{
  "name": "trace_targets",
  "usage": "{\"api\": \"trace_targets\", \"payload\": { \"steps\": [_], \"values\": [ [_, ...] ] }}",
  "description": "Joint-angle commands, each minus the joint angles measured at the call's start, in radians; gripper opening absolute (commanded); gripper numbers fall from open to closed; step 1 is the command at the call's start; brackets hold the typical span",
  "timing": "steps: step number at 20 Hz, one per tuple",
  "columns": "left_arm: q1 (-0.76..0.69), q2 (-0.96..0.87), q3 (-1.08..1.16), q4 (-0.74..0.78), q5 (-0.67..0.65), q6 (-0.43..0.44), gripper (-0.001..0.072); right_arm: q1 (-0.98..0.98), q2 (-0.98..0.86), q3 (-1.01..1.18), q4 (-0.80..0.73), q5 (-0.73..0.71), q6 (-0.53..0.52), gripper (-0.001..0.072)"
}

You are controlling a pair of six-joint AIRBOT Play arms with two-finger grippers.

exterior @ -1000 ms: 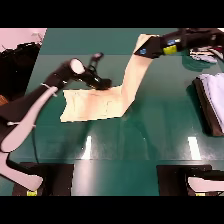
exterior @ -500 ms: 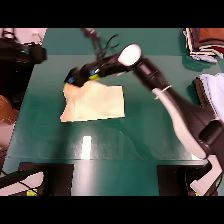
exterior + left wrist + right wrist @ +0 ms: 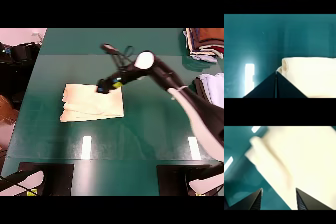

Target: Fold the shirts.

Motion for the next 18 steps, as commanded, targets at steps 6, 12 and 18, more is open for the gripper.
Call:
{"api": "trace_targets", "payload": {
  "steps": [6, 12, 18],
  "values": [
    [-0.008, 0.000, -0.004, -0.069, 0.003, 0.001, 0.0029, -0.291, 0.032, -0.429, 0.126, -0.028, 0.052, 0.0646],
    [-0.030, 0.000, -0.004, -0.110, 0.013, 0.001, 0.0028, -0.180, -0.155, -0.311, 0.358, -0.061, -0.040, 0.0570],
    [-0.031, 0.000, -0.004, -0.152, 0.002, 0.001, 0.0028, -0.084, -0.253, -0.093, 0.319, -0.096, -0.040, 0.0024]
  ]
}}
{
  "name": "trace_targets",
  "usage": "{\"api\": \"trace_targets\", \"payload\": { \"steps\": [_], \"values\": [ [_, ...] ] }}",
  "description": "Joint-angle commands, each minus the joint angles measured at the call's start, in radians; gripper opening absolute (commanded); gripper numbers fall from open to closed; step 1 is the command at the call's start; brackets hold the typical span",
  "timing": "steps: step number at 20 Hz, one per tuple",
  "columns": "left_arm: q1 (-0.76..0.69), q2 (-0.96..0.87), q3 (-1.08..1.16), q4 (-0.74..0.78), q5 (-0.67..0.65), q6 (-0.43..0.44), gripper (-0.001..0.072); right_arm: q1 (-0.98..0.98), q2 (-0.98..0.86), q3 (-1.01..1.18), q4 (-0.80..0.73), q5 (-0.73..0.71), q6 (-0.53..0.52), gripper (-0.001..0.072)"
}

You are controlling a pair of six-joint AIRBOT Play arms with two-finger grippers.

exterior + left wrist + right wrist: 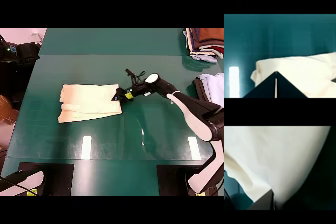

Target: Fold the shirts.

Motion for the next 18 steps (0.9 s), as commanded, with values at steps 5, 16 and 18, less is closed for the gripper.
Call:
{"api": "trace_targets", "payload": {
  "steps": [5, 16, 18],
  "values": [
    [-0.101, 0.000, 0.000, -0.028, -0.001, 0.000, 0.0027, -0.046, 0.033, 0.179, -0.199, -0.023, 0.046, 0.0011],
    [-0.401, 0.000, 0.000, -0.031, 0.142, -0.009, 0.0028, -0.766, 0.335, 0.190, -0.412, -0.059, 0.108, 0.0011],
    [-0.427, 0.000, 0.000, -0.031, 0.143, -0.010, 0.0028, -0.884, 0.339, 0.190, -0.401, -0.080, 0.108, 0.0011]
  ]
}}
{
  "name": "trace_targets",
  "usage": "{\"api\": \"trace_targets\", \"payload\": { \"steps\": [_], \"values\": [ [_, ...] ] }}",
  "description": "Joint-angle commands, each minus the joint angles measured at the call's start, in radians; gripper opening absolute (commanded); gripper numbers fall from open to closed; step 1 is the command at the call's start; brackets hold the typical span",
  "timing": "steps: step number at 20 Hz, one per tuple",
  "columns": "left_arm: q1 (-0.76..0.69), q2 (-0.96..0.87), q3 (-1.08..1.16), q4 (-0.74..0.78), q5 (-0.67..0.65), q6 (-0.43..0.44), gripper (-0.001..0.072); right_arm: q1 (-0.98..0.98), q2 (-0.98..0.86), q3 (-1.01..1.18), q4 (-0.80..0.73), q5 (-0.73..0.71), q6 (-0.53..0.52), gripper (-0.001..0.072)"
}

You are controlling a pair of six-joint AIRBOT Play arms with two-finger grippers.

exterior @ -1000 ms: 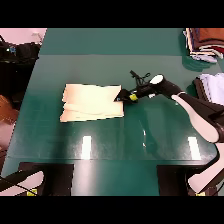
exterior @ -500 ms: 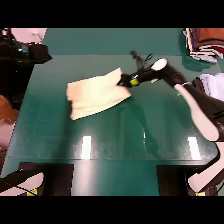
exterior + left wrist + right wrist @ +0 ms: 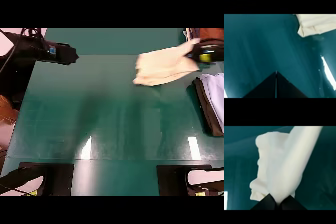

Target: Fold the shirts.

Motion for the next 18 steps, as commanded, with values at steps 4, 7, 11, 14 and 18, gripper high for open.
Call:
{"api": "trace_targets", "payload": {
  "steps": [4, 7, 11, 14, 18],
  "values": [
    [-0.061, 0.000, 0.000, -0.010, 0.020, -0.007, 0.0028, -0.322, 0.027, 0.001, 0.081, -0.084, -0.017, 0.0011],
    [-0.061, 0.000, 0.000, -0.010, 0.019, -0.031, 0.0028, -0.357, 0.027, 0.002, 0.161, -0.114, -0.057, 0.0011],
    [-0.061, 0.000, 0.000, -0.010, 0.017, -0.031, 0.0028, -0.357, 0.027, 0.121, 0.182, -0.090, -0.108, 0.0011],
    [-0.061, 0.000, 0.000, -0.010, 0.017, -0.031, 0.0028, -0.371, 0.028, 0.285, 0.137, -0.011, -0.110, 0.0011],
    [-0.061, 0.000, 0.000, -0.010, 0.015, -0.028, 0.0028, -0.413, 0.055, 0.386, 0.053, 0.098, -0.109, 0.0011]
  ]
}}
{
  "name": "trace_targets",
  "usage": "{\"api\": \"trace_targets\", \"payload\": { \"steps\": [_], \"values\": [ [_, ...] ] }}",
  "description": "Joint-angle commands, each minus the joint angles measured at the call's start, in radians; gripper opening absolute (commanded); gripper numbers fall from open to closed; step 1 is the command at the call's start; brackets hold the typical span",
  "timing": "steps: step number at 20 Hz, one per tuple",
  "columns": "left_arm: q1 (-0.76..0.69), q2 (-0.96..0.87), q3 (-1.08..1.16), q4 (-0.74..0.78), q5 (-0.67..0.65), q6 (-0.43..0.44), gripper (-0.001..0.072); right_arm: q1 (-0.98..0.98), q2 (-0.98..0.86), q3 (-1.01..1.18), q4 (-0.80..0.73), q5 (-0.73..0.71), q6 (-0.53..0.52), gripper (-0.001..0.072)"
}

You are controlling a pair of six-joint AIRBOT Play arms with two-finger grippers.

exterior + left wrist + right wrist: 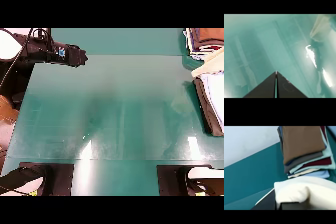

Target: Fold the shirts.

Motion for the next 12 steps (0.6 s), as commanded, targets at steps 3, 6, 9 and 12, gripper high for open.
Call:
{"api": "trace_targets", "payload": {
  "steps": [3, 6, 9, 12],
  "values": [
    [0.000, 0.000, 0.000, 0.000, -0.006, 0.002, 0.0028, -0.072, 0.106, -0.056, -0.117, 0.094, -0.005, 0.0010],
    [0.000, 0.000, 0.000, 0.000, -0.009, 0.002, 0.0029, -0.138, 0.202, -0.196, -0.164, 0.156, -0.005, 0.0011],
    [0.000, 0.000, 0.000, 0.001, -0.009, 0.002, 0.0029, -0.213, 0.324, -0.385, -0.227, 0.214, -0.005, 0.0012],
    [0.000, 0.000, 0.000, 0.001, -0.010, 0.003, 0.0029, -0.281, 0.445, -0.602, -0.322, 0.233, -0.003, 0.0013]
  ]
}}
